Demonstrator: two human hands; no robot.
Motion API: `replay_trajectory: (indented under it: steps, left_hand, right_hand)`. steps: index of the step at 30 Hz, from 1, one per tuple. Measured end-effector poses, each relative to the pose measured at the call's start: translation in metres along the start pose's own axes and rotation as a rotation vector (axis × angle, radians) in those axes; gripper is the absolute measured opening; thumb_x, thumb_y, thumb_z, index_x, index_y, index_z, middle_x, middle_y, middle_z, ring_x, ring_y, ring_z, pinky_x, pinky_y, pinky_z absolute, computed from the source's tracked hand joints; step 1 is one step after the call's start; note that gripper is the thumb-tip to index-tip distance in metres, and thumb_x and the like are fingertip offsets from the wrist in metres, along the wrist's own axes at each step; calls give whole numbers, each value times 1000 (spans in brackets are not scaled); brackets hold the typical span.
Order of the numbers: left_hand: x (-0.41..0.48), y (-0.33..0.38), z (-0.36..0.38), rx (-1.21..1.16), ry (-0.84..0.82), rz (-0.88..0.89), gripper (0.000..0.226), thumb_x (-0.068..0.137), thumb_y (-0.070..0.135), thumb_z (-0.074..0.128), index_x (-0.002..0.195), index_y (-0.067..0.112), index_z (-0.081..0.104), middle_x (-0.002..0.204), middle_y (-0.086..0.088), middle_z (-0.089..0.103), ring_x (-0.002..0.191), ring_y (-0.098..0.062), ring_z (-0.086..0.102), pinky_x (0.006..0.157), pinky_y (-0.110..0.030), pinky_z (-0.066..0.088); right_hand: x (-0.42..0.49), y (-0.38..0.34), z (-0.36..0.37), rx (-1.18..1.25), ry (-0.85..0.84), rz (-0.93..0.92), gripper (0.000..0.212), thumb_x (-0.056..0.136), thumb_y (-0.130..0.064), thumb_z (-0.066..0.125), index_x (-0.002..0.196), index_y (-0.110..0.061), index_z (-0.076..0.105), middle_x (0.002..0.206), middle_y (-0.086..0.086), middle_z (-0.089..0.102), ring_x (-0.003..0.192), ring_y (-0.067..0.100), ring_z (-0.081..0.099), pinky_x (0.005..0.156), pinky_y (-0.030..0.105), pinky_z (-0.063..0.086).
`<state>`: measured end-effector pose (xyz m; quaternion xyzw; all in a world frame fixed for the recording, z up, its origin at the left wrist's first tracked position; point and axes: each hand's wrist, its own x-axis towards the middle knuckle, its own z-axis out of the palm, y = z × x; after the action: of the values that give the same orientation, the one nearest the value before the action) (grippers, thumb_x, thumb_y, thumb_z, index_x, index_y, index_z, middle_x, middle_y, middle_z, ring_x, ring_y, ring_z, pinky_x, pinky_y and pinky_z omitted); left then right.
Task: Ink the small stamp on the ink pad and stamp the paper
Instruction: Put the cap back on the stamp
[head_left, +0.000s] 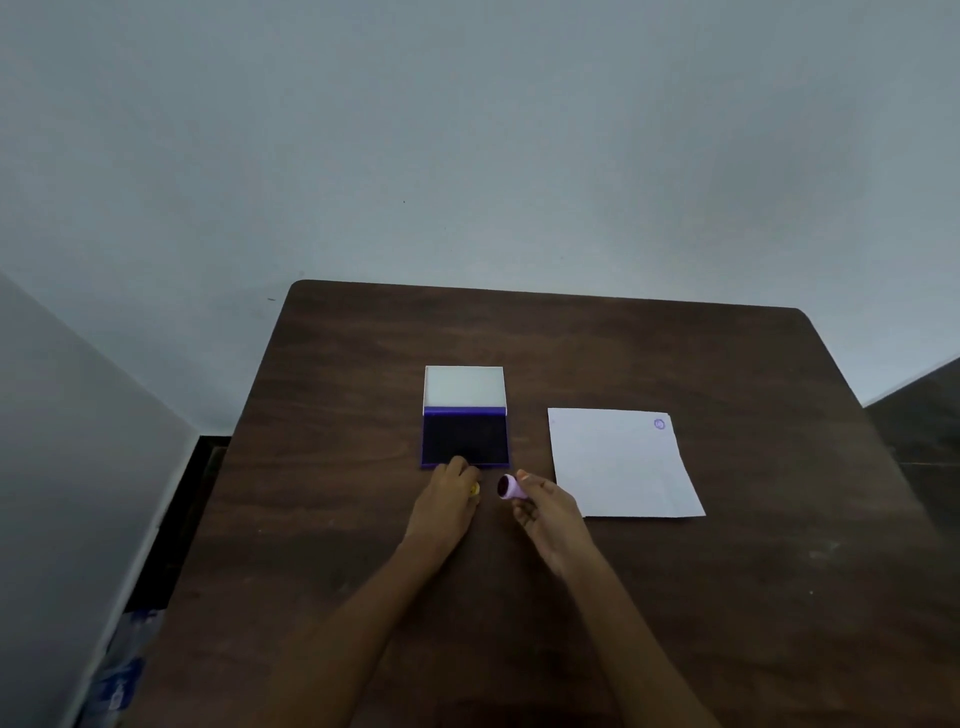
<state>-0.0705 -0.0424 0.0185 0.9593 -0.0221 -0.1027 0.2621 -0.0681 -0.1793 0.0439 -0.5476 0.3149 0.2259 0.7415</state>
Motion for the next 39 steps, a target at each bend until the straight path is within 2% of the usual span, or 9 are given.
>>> replay_trajectory:
  steps: [4, 9, 11, 14, 18, 21, 27, 35, 39]
  left_hand:
    - [2, 2, -7, -238, -16, -139, 23, 85, 13, 60, 108, 15, 58, 120, -6, 55, 104, -14, 53, 89, -26, 43]
    - [-5, 1, -27, -1428, -186, -572, 21, 88, 8, 55, 107, 6, 61, 113, -15, 61, 101, -19, 60, 81, -28, 51]
    - [-6, -1, -33, -1640, -236, -613, 23, 87, 4, 56, 109, 0, 61, 113, -18, 62, 107, -24, 59, 92, -35, 48]
    - [-8, 1, -37, -1674, -306, -555, 28, 85, 2, 57, 113, -3, 60, 117, -21, 62, 114, -28, 57, 102, -37, 45]
    - [-7, 2, -38, -1703, -318, -541, 24, 85, 1, 55, 108, -1, 63, 111, -20, 66, 103, -25, 64, 82, -29, 56]
    - [-5, 1, -38, -1686, -328, -514, 33, 78, 4, 61, 111, 0, 62, 111, -18, 68, 104, -25, 65, 81, -29, 58]
    - [-3, 1, -38, -1615, -329, -464, 27, 65, 9, 68, 92, 9, 71, 91, -8, 77, 87, -17, 72, 67, -22, 60]
    - [-1, 7, -41, -1391, -245, -425, 20, 78, 4, 64, 97, 9, 67, 111, -14, 67, 107, -25, 62, 95, -36, 49]
    - [0, 5, -37, -1277, -242, -417, 20, 80, 7, 63, 100, 9, 66, 113, -14, 66, 108, -25, 62, 100, -40, 47]
  right_hand:
    - [1, 0, -2, 23, 18, -17, 10, 86, -12, 56, 79, -15, 63, 90, 7, 62, 86, 18, 60, 70, 24, 51]
    - [1, 2, -6, -146, -35, -131, 13, 86, -20, 58, 96, -17, 65, 96, 3, 67, 93, 18, 63, 78, 25, 52]
    - [1, 1, -4, -217, -40, -186, 13, 87, -22, 57, 97, -20, 64, 99, 2, 66, 95, 19, 62, 85, 30, 52]
    - [-1, 0, 2, -310, -27, -261, 15, 85, -27, 59, 99, -21, 63, 99, 2, 66, 93, 18, 62, 84, 30, 53]
    - [-4, 1, 9, -374, -29, -371, 12, 82, -28, 63, 94, -26, 62, 95, -3, 66, 88, 11, 62, 65, 14, 50]
    - [-3, 1, 11, -403, 12, -427, 10, 78, -33, 67, 86, -32, 61, 89, -9, 66, 86, 9, 62, 66, 14, 48]
    - [1, 3, 16, -485, 132, -465, 18, 69, -46, 72, 66, -35, 59, 67, -20, 62, 68, 6, 63, 64, 18, 50]
    - [7, 1, 14, -504, 51, -528, 11, 76, -26, 71, 83, -18, 68, 72, -12, 66, 67, -6, 64, 53, 1, 45]
    - [14, 6, 14, -559, 45, -468, 23, 77, -28, 70, 92, -11, 69, 88, 3, 70, 82, 12, 64, 73, 17, 51]
